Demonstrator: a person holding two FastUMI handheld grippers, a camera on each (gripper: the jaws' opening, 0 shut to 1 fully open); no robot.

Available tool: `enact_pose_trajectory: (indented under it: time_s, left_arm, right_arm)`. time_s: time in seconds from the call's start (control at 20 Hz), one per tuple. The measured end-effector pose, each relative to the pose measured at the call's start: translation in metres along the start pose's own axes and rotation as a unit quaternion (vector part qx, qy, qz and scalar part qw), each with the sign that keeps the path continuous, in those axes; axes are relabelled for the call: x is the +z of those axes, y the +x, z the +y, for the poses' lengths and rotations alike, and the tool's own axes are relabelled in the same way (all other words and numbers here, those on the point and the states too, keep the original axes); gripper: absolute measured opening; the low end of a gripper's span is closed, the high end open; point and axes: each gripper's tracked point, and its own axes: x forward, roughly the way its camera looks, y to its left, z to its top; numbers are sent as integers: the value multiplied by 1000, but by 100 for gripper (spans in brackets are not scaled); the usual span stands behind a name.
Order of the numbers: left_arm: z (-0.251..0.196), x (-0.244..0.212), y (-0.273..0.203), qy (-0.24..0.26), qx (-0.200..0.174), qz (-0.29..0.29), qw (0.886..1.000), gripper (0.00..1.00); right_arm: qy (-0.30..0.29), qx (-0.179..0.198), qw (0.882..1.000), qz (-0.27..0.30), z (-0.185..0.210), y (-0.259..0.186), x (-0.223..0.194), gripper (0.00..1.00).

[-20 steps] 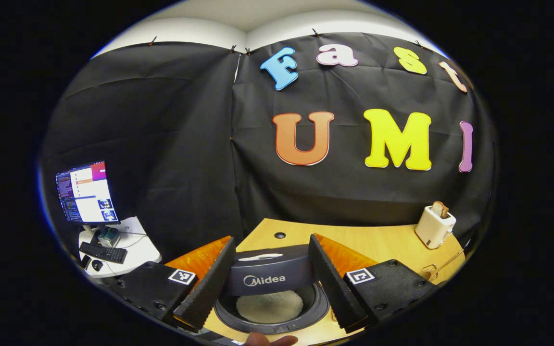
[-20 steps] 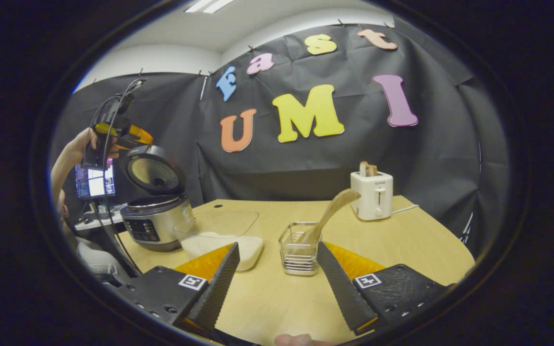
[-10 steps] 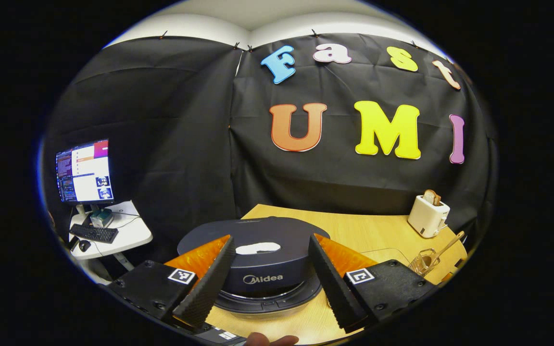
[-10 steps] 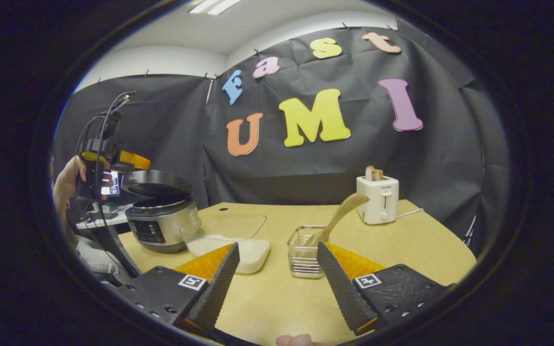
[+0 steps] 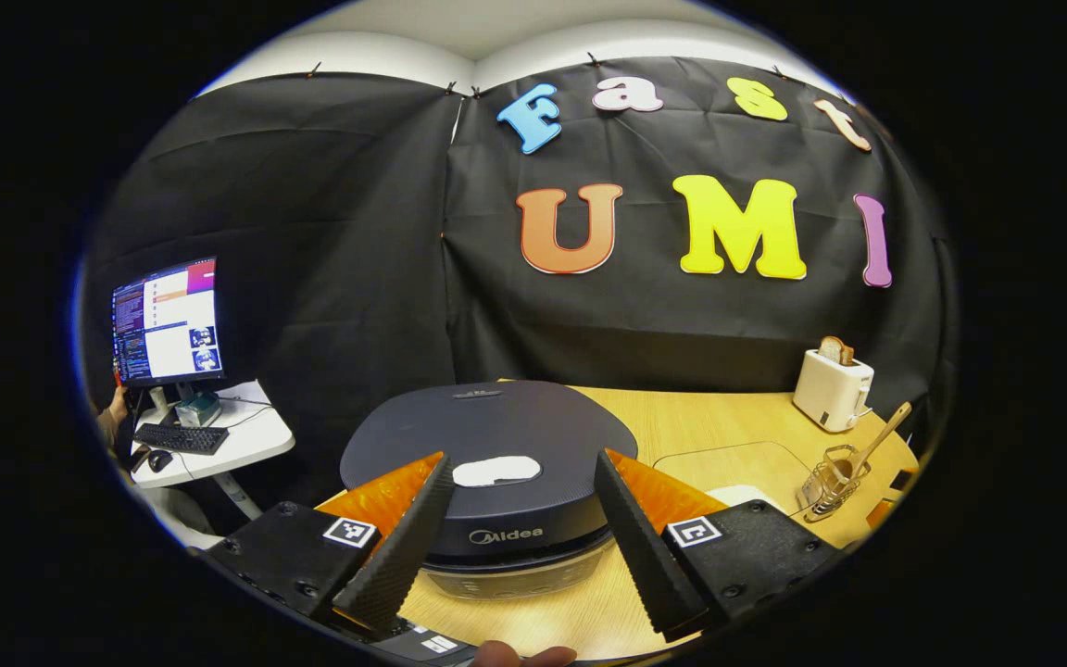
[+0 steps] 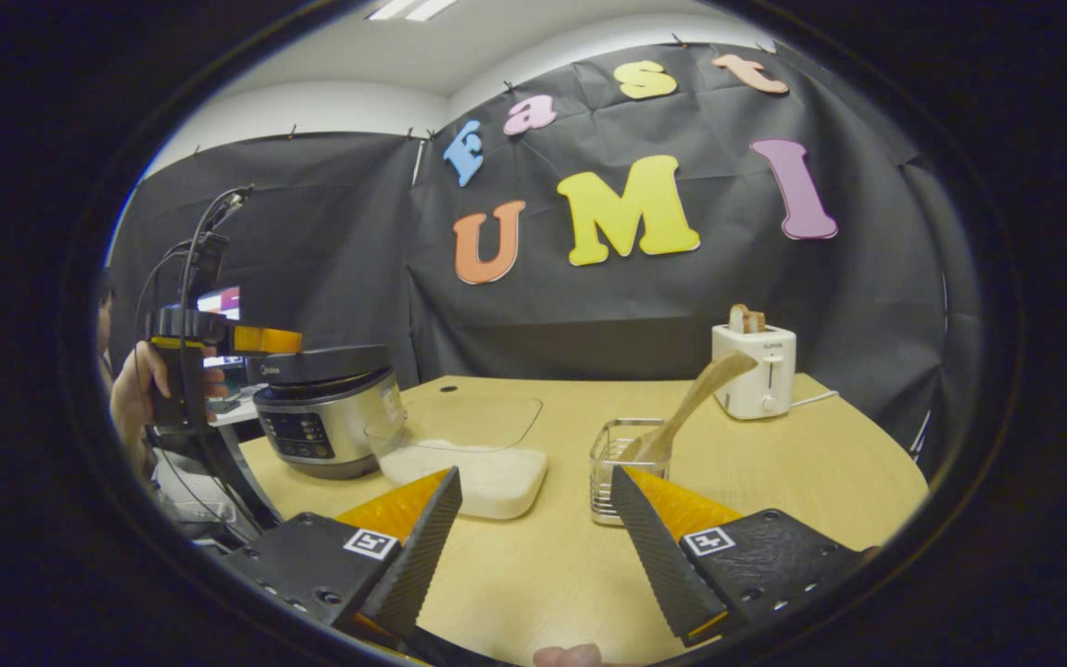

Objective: Close the left gripper, press the button to open the rice cooker; take a wooden spoon from the chopstick holder with the right hand, scoop a spoonful of rice and pour it into the rice cooker, then put the wooden spoon back into the chopstick holder.

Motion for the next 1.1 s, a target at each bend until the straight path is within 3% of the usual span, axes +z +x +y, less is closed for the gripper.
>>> enact_pose_trajectory:
  time_s: [0.15, 0.2, 0.3, 0.5, 0.55, 0.6, 0.65, 0.75, 0.85, 0.9, 0.95, 1.05, 1.1]
  left_arm:
    - [-1, -11, 2, -4, 1, 3, 1000, 98]
    - [-1, -16, 1, -1, 1, 12, 1000, 98]
    - [-3, -12, 0, 10, 2, -5, 1000, 99]
    - [-2, -17, 0, 9, 1, -19, 1000, 99]
    - [-3, -28, 2, -2, 5, 0, 1000, 98]
    - [-3, -22, 0, 5, 9, -18, 1000, 89]
    - [-4, -23, 1, 10, 11, -17, 1000, 99]
    - [-2, -19, 0, 6, 13, -35, 999, 100]
    - [0, -17, 3, -3, 20, -48, 999, 90]
    - [0, -17, 3, -2, 22, -46, 999, 96]
    - [0, -18, 3, 3, 22, -39, 999, 96]
    - [-2, -14, -1, -15, 20, -37, 999, 97]
    - [-12, -7, -4, -28, 6, -47, 998, 97]
  right_arm:
    - [-8, 0, 1000, -5, 3, 3, 2, 96]
    - [-9, 2, 1000, -4, 5, 4, 0, 92]
    - [-5, 7, 1000, 3, 8, 8, -3, 96]
    - [2, 14, 1000, 5, 14, 12, -7, 92]
    - [10, 16, 1000, 2, 14, 12, -7, 92]
    - [18, 20, 1000, -3, 17, 13, -5, 92]
    - [23, 23, 999, -6, 20, 12, -5, 96]
    - [20, 29, 999, -6, 26, 13, -7, 92]
    - [7, 18, 1000, -4, 22, 14, -4, 96]
    - [6, 12, 1000, -9, 18, 13, 0, 96]
    - [6, 5, 1000, -15, 15, 11, 4, 91]
    - [3, -7, 1000, -25, 8, 7, 12, 96]
    - [4, -13, 999, -30, 4, 5, 17, 92]
